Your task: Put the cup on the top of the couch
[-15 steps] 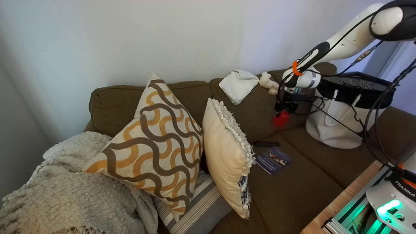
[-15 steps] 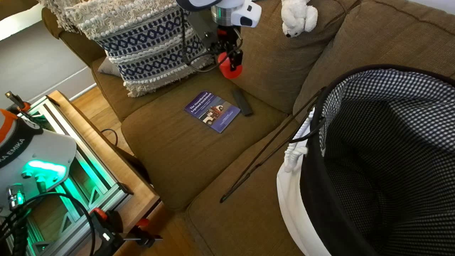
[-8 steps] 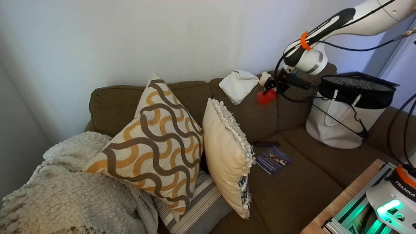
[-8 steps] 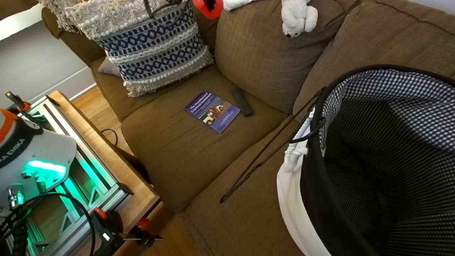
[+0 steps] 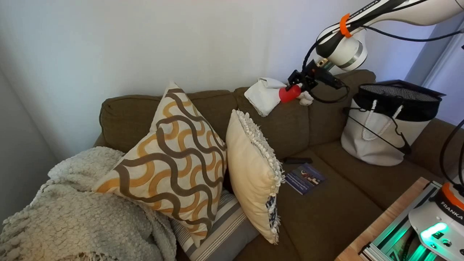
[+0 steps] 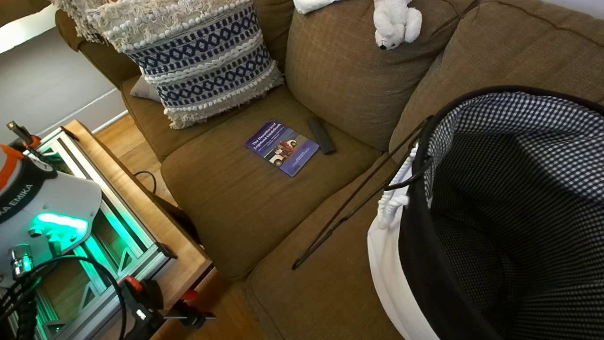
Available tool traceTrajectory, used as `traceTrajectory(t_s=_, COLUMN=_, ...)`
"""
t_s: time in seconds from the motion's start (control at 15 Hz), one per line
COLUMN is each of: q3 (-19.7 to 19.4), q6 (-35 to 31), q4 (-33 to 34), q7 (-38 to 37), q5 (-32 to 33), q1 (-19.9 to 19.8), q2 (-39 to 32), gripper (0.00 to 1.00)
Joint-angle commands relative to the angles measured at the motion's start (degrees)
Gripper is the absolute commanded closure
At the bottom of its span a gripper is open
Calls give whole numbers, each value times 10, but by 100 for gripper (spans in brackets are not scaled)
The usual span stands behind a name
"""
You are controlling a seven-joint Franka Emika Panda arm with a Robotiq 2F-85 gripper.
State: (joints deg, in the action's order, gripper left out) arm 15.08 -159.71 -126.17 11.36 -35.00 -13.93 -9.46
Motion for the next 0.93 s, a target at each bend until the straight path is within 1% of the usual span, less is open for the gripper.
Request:
traceTrajectory(t_s=0.0, q3=-70, q6=3, q4=78, q7=-141, q5=32, q1=62, q2=-45, gripper=54)
traceTrajectory(t_s=0.2, q3=-125, q6=8, q4=181, q7=-270, q5=93, q1=92, q2=-106, gripper=54)
traceTrajectory(t_s=0.27, q3=-159, q6=15, q4=221, q7=-316, q5=111, q1=118, q2=-128, gripper=54)
traceTrajectory(t_s=0.33, q3=-179, q6=19, q4=256, q7=-361, q5=125, q1=130, q2=-152, gripper=54)
traceTrajectory(t_s=0.4, q3=-206, q6=28, q4=292, q7=-404, q5=135, q1=149, q2=-172, gripper=54)
traceTrajectory(t_s=0.6, q3=-260, q6=68, q4=396, q7=-526, q5=139, q1=188, q2=-234, gripper=54)
traceTrajectory(t_s=0.67, q3=-266, q6=80, q4=430, q7=-567, q5=139, q1=191, q2=-254, gripper=54)
traceTrajectory(t_s=0.73, q3=-223, q6=46, q4=350, q7=-499, q5=140, q1=160, q2=-203, gripper=29)
traceTrajectory(t_s=0.87, q3=-234, q6=59, q4=399, q7=-546, q5=146, q1=170, q2=-233, gripper=29)
